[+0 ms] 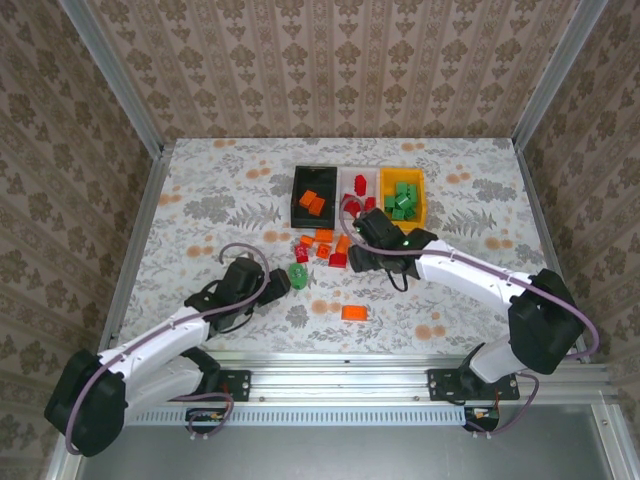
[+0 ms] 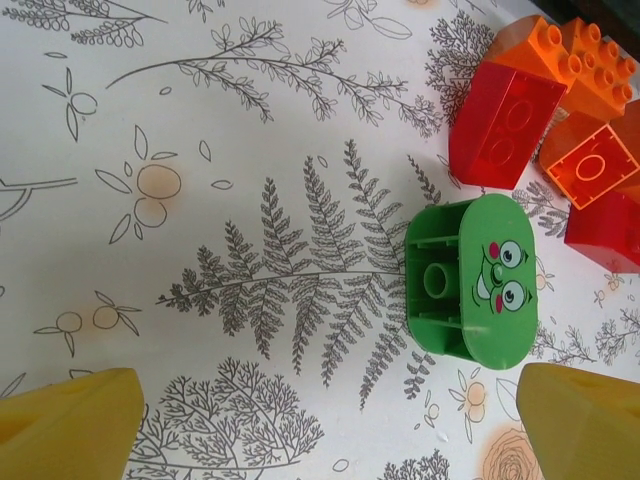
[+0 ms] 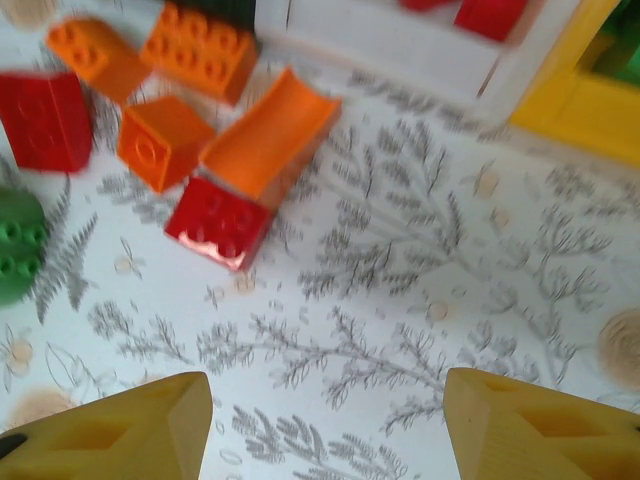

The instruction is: Sort the legos into containers by color

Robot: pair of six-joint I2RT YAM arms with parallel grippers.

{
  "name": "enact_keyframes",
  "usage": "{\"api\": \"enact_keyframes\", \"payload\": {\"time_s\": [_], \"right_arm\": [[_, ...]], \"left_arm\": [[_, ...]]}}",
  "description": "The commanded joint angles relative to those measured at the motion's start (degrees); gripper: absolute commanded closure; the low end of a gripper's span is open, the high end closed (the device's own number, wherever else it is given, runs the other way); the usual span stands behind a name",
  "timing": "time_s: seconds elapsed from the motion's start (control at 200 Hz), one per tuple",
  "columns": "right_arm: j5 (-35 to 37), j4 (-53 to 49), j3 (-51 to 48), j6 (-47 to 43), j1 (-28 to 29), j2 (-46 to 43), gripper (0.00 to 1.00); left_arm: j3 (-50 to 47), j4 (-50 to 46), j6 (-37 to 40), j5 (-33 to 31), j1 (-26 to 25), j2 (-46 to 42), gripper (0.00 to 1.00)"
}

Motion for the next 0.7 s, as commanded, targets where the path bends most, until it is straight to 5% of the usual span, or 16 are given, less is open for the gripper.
{"api": "enact_keyframes", "payload": {"time_s": [0.0, 0.2, 0.39, 0.695], "right_arm": [[-0.98, 1.56, -1.7, 2.13, 1.83, 0.53, 0.36], [-5.17, 2.44, -1.43, -1.61, 3.56, 3.51, 0.39], [-9.87, -0.91, -8.76, -2.68, 8.81, -2.72, 0.29], [-5.89, -4.31, -12.2, -0.61, 16.51, -1.42, 0.2]], "left_arm": [[1.99, 0.88, 1.81, 0.76, 0.46, 1.91, 0.02], [5.38, 0.4, 2.9, 5.3, 0.49, 8.36, 0.05], [5.1, 2.76, 2.83, 6.35, -0.08, 10.11, 0.06], [6.68, 5.76, 2.47, 6.62, -0.82, 12.58, 0.06]]}}
